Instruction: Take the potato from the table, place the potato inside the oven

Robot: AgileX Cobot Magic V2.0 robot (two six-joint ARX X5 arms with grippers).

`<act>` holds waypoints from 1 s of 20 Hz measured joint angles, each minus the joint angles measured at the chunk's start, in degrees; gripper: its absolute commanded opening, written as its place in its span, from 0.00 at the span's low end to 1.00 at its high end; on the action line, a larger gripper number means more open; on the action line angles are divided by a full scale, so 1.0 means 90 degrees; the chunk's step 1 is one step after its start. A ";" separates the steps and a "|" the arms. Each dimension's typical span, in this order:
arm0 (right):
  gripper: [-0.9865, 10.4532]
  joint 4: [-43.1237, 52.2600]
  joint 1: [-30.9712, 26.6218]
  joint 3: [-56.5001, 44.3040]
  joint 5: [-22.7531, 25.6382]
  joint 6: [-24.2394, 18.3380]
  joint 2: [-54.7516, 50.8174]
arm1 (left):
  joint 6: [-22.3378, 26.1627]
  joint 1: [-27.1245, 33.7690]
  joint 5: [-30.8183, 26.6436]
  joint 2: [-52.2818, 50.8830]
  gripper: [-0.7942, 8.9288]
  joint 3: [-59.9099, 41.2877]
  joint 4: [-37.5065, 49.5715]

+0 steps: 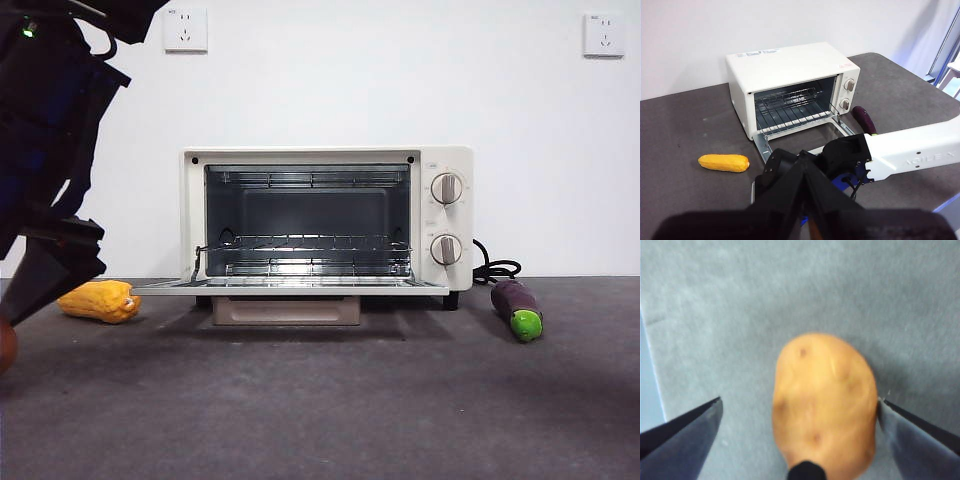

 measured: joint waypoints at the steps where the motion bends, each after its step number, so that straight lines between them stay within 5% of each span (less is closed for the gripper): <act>1: 0.47 -0.0068 0.0000 0.0000 0.0034 -0.0002 0.0032 | -0.0015 0.0000 0.0000 0.0000 0.08 0.0000 0.0000; 3: 0.42 -0.0136 0.0002 0.0000 0.0109 0.0000 0.0141 | -0.0041 0.0000 0.0002 0.0000 0.08 0.0000 0.0000; 6: 0.17 -0.0165 0.0005 0.0000 0.0170 0.0058 0.0199 | -0.0046 0.0000 0.0022 0.0000 0.08 0.0000 0.0000; 13: 0.17 -0.1321 0.0005 0.0512 0.0061 0.0515 0.0121 | -0.0046 0.0000 0.0024 0.0000 0.08 0.0000 0.0000; 20: 0.17 -0.3526 0.0005 0.3563 0.0675 0.0542 -0.0219 | -0.0046 0.0000 0.0024 -0.0007 0.08 0.0000 0.0000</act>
